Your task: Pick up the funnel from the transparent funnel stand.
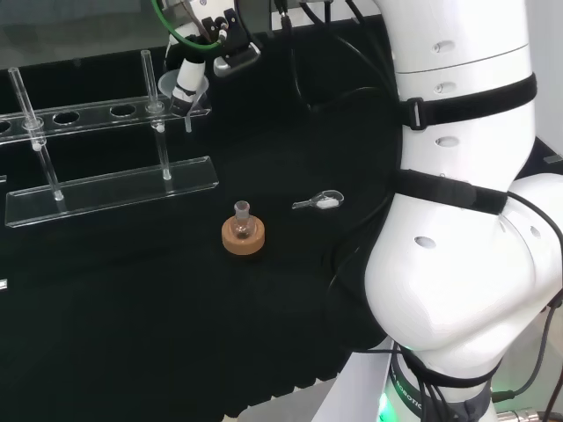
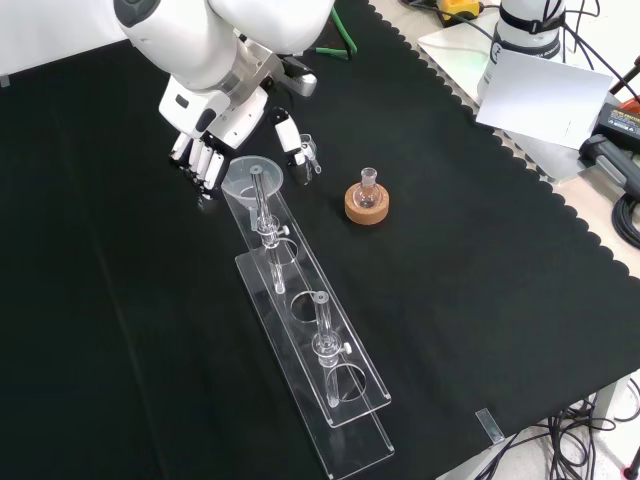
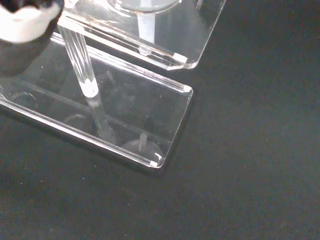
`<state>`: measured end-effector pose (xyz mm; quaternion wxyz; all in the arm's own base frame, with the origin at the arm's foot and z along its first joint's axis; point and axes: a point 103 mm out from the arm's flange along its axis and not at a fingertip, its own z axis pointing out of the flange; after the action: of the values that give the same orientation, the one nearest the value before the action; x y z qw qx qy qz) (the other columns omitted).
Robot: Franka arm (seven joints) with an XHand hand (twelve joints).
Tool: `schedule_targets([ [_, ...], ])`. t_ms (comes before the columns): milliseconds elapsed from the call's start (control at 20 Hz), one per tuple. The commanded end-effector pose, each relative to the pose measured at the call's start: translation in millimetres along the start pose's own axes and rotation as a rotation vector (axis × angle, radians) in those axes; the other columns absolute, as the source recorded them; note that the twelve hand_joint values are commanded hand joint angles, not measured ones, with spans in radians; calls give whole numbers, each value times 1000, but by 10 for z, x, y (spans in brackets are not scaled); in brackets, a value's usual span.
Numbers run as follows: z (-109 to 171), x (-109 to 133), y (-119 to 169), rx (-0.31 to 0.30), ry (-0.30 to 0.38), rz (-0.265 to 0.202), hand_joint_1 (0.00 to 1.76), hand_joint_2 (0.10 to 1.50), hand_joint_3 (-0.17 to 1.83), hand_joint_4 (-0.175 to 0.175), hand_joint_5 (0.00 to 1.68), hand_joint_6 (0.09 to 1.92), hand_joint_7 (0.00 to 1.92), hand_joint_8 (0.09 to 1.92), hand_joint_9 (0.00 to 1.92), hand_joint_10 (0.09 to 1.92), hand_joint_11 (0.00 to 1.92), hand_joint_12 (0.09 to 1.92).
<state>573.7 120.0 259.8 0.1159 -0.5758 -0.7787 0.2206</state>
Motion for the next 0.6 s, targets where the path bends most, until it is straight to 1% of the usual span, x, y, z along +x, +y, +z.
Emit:
schedule_targets([
  [50, 0, 28, 16, -6, 3, -2, 774, 464, 532, 16, 474, 87, 557, 532, 556, 579, 148, 1455],
  [250, -3, 64, 32, -9, -2, -1, 782, 462, 545, 20, 528, 87, 635, 521, 617, 549, 190, 1434],
  [400, -7, 59, 34, -18, 8, 6, 790, 464, 552, 20, 564, 87, 698, 507, 673, 521, 222, 1416],
  [600, -12, 43, 33, -26, -8, 15, 793, 473, 557, 20, 607, 87, 784, 494, 746, 494, 276, 1389],
])
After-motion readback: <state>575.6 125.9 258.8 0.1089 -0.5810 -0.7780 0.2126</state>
